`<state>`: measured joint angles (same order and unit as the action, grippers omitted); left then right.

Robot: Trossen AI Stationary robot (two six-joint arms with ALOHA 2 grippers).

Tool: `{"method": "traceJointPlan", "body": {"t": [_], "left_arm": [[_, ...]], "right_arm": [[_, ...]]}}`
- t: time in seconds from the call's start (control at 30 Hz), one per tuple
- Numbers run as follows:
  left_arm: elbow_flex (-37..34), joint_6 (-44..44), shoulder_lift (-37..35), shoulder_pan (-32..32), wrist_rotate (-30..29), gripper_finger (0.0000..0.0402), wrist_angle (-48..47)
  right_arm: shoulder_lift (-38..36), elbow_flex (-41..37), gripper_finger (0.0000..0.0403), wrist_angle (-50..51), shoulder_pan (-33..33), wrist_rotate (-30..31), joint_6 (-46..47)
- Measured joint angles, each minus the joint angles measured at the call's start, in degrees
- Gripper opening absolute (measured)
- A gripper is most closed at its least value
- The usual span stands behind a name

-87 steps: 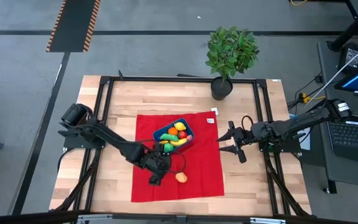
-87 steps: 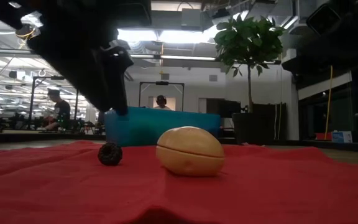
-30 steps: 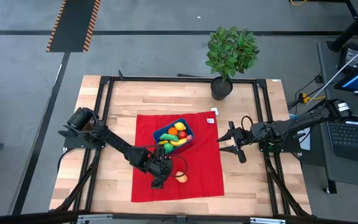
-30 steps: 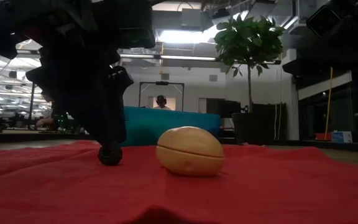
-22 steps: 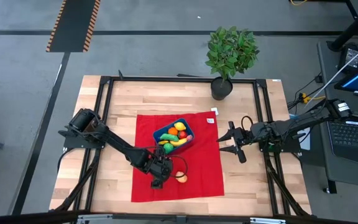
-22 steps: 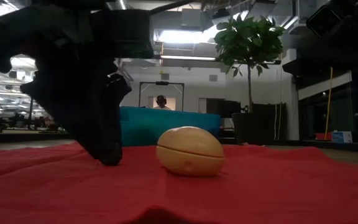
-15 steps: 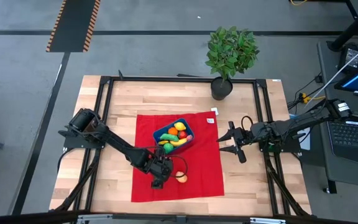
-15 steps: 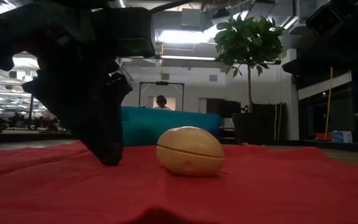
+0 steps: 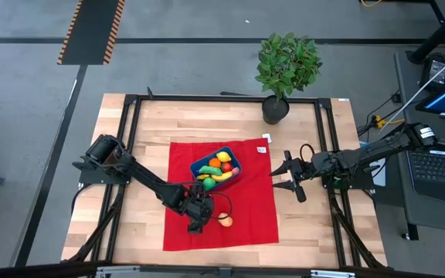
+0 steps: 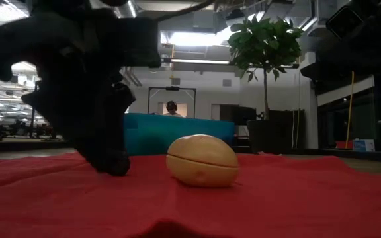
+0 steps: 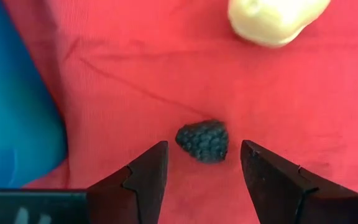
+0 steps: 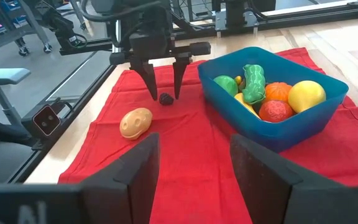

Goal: Pick and placing Produce into tupperware
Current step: Put the blackberry into the blue bin

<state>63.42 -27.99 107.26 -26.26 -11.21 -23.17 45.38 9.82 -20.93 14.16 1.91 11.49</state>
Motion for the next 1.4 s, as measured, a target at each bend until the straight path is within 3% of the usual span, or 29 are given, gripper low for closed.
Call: {"method": "traceJointPlan", "body": {"t": [0.2,0.87,1.4], "left_arm": [[-0.17,-0.02,0.0,0.0,-0.29,0.0186,0.12],[-0.2,-0.02,0.0,0.0,-0.47,0.0103,1.23],[-0.22,0.01,0.0,0.0,-0.45,0.0117,1.79]], "right_arm": [[-0.02,0.0,0.0196,0.0,0.02,0.02,0.0],[-0.02,0.02,0.0196,0.0,0.0,0.02,0.0],[0.0,0.02,0.0196,0.01,0.0,0.02,0.02]]}}
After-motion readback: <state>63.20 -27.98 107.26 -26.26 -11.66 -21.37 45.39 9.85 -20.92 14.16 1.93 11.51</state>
